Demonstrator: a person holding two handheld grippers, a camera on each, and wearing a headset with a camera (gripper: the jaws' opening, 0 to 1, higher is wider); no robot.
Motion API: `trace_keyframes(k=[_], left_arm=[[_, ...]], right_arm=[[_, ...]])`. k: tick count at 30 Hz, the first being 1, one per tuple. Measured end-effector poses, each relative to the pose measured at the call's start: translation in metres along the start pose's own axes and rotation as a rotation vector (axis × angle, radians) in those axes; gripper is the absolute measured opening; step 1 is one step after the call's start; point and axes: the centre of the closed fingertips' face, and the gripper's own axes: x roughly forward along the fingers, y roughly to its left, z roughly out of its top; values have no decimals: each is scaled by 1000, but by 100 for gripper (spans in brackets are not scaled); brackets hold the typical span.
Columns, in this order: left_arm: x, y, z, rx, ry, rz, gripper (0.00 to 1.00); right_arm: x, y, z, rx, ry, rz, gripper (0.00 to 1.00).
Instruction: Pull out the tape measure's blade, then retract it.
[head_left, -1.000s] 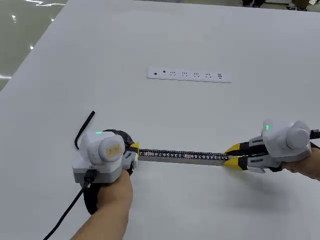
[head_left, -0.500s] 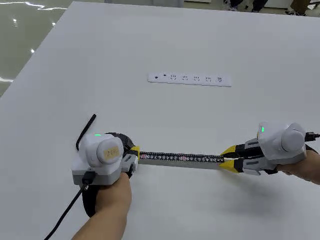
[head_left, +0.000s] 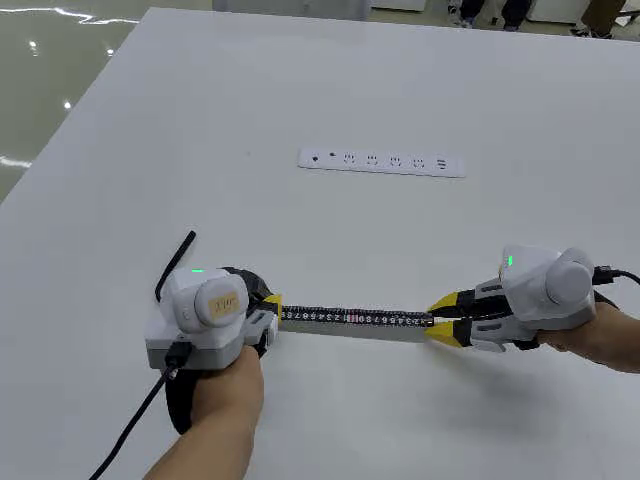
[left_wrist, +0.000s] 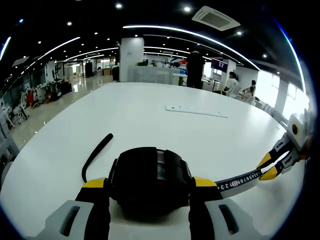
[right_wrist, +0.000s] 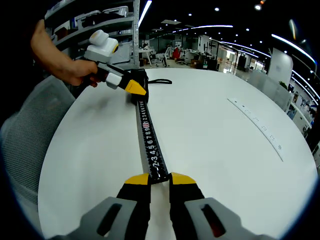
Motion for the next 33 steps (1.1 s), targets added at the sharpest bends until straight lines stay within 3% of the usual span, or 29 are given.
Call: trace_keyframes(k=[17, 33], left_arm=[[0, 0, 0, -5, 6, -6, 60], [0, 2, 0, -11, 13, -21, 60]], right_arm=[[10, 4, 10, 0, -14, 9, 13], [31, 11, 32, -6, -38, 29, 13]])
